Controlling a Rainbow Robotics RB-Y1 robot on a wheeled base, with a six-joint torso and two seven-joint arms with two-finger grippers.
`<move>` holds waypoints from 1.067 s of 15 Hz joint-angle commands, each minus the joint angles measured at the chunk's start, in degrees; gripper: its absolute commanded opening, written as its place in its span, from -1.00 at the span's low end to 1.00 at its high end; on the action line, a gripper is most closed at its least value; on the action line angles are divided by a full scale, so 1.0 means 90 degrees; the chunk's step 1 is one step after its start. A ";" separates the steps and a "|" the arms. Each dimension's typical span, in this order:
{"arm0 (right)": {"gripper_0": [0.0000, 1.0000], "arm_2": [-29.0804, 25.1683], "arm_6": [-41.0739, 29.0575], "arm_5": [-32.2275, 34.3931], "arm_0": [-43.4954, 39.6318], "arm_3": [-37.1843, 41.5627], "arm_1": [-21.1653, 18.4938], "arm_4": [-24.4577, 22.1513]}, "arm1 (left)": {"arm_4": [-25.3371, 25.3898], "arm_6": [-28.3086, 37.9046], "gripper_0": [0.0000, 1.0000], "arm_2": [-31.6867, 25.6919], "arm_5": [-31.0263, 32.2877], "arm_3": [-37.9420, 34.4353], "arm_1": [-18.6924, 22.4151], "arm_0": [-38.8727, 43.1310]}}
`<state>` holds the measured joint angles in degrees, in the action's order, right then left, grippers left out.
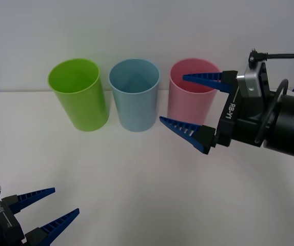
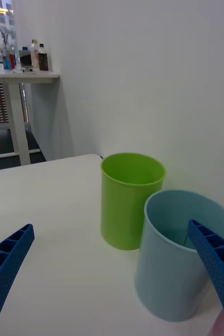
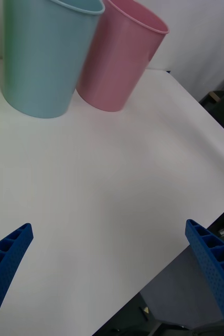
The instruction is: Put cans in the blue bin and PET bottles in the pink bin and trash in the green bin.
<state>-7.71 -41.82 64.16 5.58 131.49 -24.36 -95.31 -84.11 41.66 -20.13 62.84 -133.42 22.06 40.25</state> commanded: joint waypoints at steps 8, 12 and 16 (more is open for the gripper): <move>1.00 -0.0852 0.1932 0.0469 -0.2808 0.0341 0.0266 -0.0172 | 0.0000 0.0000 1.00 0.0000 0.0000 0.0000 0.0000 0.0000; 1.00 -0.0930 0.3173 0.0479 -0.3316 -0.0313 0.0334 0.0483 | 0.0000 0.0000 1.00 0.0000 0.0000 0.0000 0.0000 0.0000; 1.00 -0.0930 0.4110 0.0527 -0.3364 -0.0870 0.0344 0.1049 | 0.0000 0.0000 1.00 0.0000 0.0000 0.0000 0.0000 0.0000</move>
<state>-16.09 -6.29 68.85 -24.69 124.68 -21.27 -87.06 -84.11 41.66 -20.13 62.84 -133.42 22.06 40.25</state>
